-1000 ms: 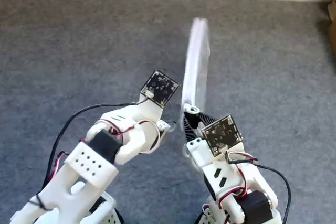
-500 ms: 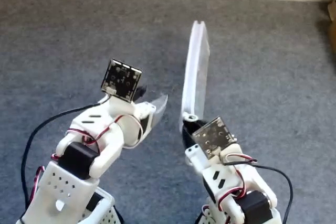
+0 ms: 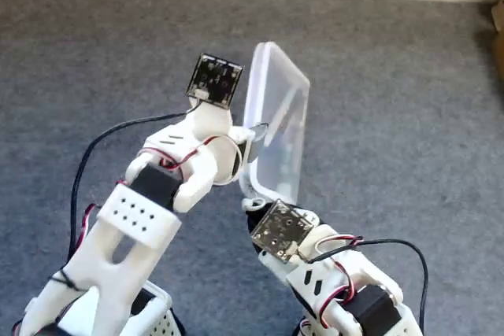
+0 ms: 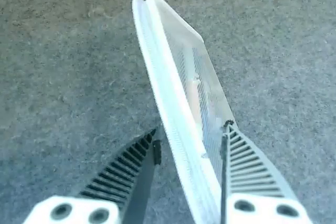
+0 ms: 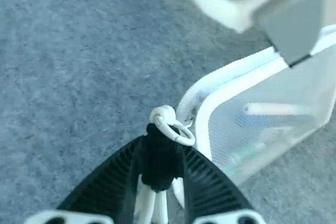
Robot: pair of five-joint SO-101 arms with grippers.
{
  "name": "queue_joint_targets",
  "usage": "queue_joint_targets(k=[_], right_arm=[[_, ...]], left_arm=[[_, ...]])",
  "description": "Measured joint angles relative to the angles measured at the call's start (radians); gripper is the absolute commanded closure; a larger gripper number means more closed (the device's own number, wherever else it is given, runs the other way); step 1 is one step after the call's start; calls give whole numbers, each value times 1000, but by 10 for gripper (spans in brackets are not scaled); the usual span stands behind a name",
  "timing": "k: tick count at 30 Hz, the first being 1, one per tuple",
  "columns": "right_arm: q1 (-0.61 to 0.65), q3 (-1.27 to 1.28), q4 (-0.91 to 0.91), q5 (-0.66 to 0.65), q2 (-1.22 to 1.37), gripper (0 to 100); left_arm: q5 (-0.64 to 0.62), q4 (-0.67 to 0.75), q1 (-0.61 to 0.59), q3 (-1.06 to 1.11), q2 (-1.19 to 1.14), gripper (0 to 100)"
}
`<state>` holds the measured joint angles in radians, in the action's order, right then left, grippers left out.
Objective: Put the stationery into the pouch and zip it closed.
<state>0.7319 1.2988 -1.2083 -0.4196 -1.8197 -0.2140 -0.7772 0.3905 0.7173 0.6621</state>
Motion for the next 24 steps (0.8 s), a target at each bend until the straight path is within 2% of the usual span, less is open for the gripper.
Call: queue_joint_targets(k=[7,13,17,24], right_arm=[[15,0,0,-6,0,994],[15,2,0,-6,0,994],[14,2,0,-6,0,994],[-38,2,0,-6,0,994]], left_arm=[[0,44,14,-18,-133,810],[-6,68,-34,-18,-287,812],[-8,69,-34,-23,-310,816],[-9,44,61,-40,-308,939]])
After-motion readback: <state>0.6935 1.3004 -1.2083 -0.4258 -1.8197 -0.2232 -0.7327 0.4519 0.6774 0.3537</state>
